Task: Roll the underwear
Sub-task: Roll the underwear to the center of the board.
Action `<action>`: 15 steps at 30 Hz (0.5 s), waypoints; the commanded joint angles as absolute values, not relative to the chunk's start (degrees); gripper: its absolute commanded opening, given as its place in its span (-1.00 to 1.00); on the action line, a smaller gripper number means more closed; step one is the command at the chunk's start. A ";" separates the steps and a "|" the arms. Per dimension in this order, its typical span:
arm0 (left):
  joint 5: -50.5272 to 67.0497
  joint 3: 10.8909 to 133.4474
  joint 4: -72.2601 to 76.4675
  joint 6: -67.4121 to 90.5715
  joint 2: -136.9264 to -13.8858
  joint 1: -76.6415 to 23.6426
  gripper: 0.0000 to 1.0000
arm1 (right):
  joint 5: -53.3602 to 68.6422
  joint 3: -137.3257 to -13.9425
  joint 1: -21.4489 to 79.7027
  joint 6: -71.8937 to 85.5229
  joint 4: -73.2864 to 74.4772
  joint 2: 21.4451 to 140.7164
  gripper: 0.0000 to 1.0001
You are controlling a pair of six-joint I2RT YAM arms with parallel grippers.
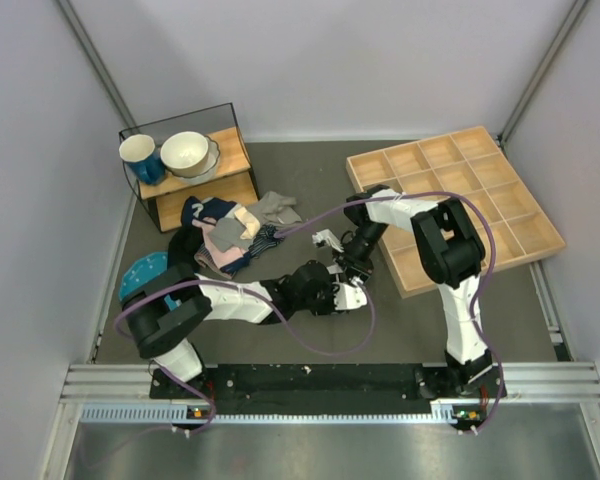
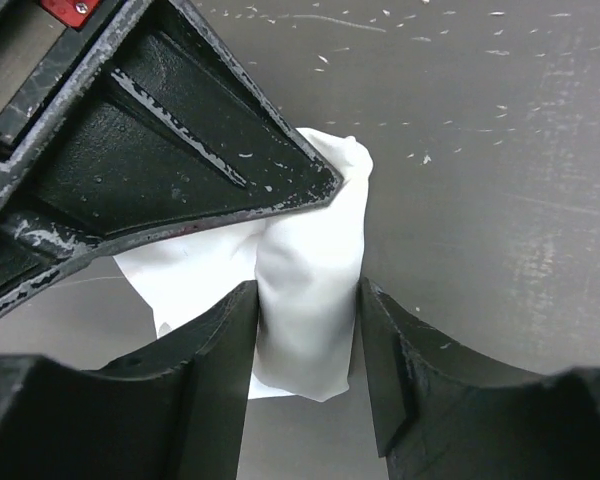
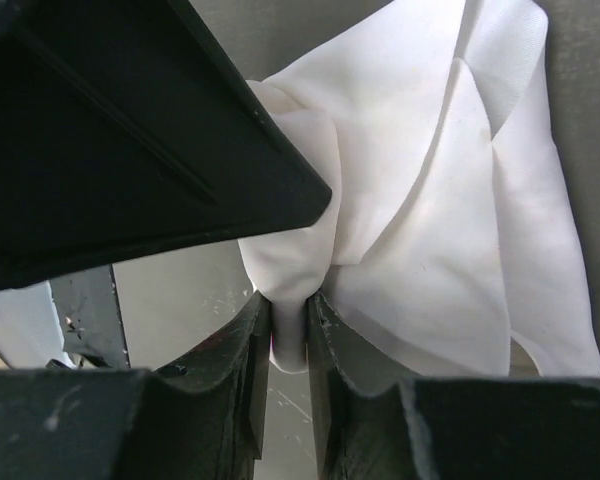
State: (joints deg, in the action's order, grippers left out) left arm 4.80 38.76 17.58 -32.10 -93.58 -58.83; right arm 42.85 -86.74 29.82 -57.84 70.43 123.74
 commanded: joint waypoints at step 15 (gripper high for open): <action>32.75 42.89 8.79 -14.08 -96.85 -46.33 -0.91 | 48.96 -86.23 18.55 -58.80 64.96 107.42 -0.15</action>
State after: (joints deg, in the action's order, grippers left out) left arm 16.84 41.65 14.24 -22.65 -95.26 -51.59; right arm 45.93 -86.67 21.65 -57.95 69.14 115.68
